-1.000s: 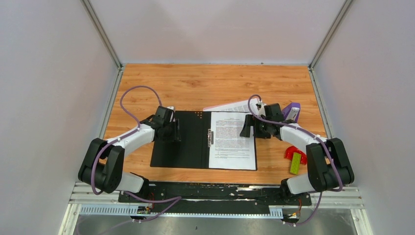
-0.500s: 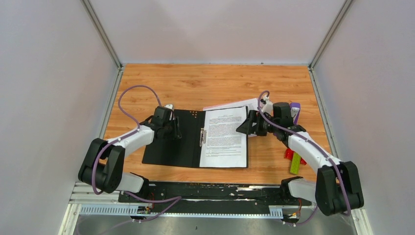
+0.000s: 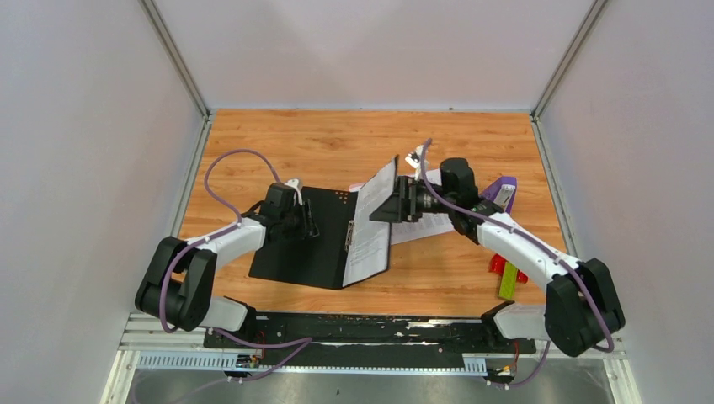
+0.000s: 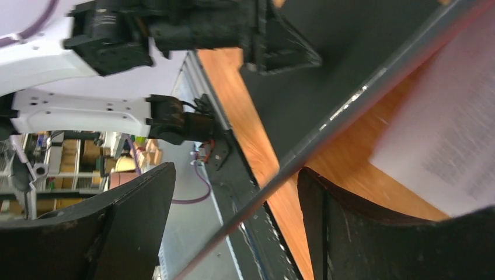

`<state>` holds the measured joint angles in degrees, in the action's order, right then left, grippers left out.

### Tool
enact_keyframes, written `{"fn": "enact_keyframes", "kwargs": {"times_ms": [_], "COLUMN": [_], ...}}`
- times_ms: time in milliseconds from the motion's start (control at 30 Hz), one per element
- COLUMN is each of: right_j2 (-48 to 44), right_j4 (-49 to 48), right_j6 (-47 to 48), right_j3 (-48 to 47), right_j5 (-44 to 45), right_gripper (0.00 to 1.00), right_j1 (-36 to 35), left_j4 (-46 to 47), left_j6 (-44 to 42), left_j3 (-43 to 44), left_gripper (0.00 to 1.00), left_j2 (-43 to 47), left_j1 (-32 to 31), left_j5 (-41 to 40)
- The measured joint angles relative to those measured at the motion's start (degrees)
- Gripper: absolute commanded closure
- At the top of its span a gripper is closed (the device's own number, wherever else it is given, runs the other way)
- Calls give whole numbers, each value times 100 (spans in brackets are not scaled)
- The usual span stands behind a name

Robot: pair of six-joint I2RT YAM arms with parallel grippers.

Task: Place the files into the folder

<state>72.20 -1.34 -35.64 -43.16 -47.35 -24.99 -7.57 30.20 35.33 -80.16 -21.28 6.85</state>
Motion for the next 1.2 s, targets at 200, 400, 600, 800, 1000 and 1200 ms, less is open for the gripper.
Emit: {"fn": "enact_keyframes", "kwargs": {"times_ms": [200, 400, 600, 800, 1000, 1200], "right_j2": [973, 2212, 2887, 2693, 2332, 2520], "right_j4": [-240, -518, -33, 1128, 1508, 870], "right_j6": [-208, -313, -138, 774, 1156, 439], "right_j3": [-1602, -2865, -3180, -3241, -2811, -1773], "right_j5": [146, 278, 542, 1368, 2240, 2522], "right_gripper": [19, 20, 20, 22, 34, 37], "right_j1": [-994, -1598, -1810, -1714, -1589, -1589], "left_j4": [-728, -2533, -3119, -3084, -3163, -3064], "left_j6": [-20, -503, -894, -920, -1080, -1244], "left_j3": [319, 2411, 4739, 4179, 3410, 2417], "left_gripper": [47, 42, 42, 42, 43, 44], "left_j2": [-15, 157, 739, 1298, 1132, 1150], "left_j1": [76, 1340, 2212, 1974, 1624, 1252], "left_j5": [101, -94, -256, 654, 1005, 1139]}}
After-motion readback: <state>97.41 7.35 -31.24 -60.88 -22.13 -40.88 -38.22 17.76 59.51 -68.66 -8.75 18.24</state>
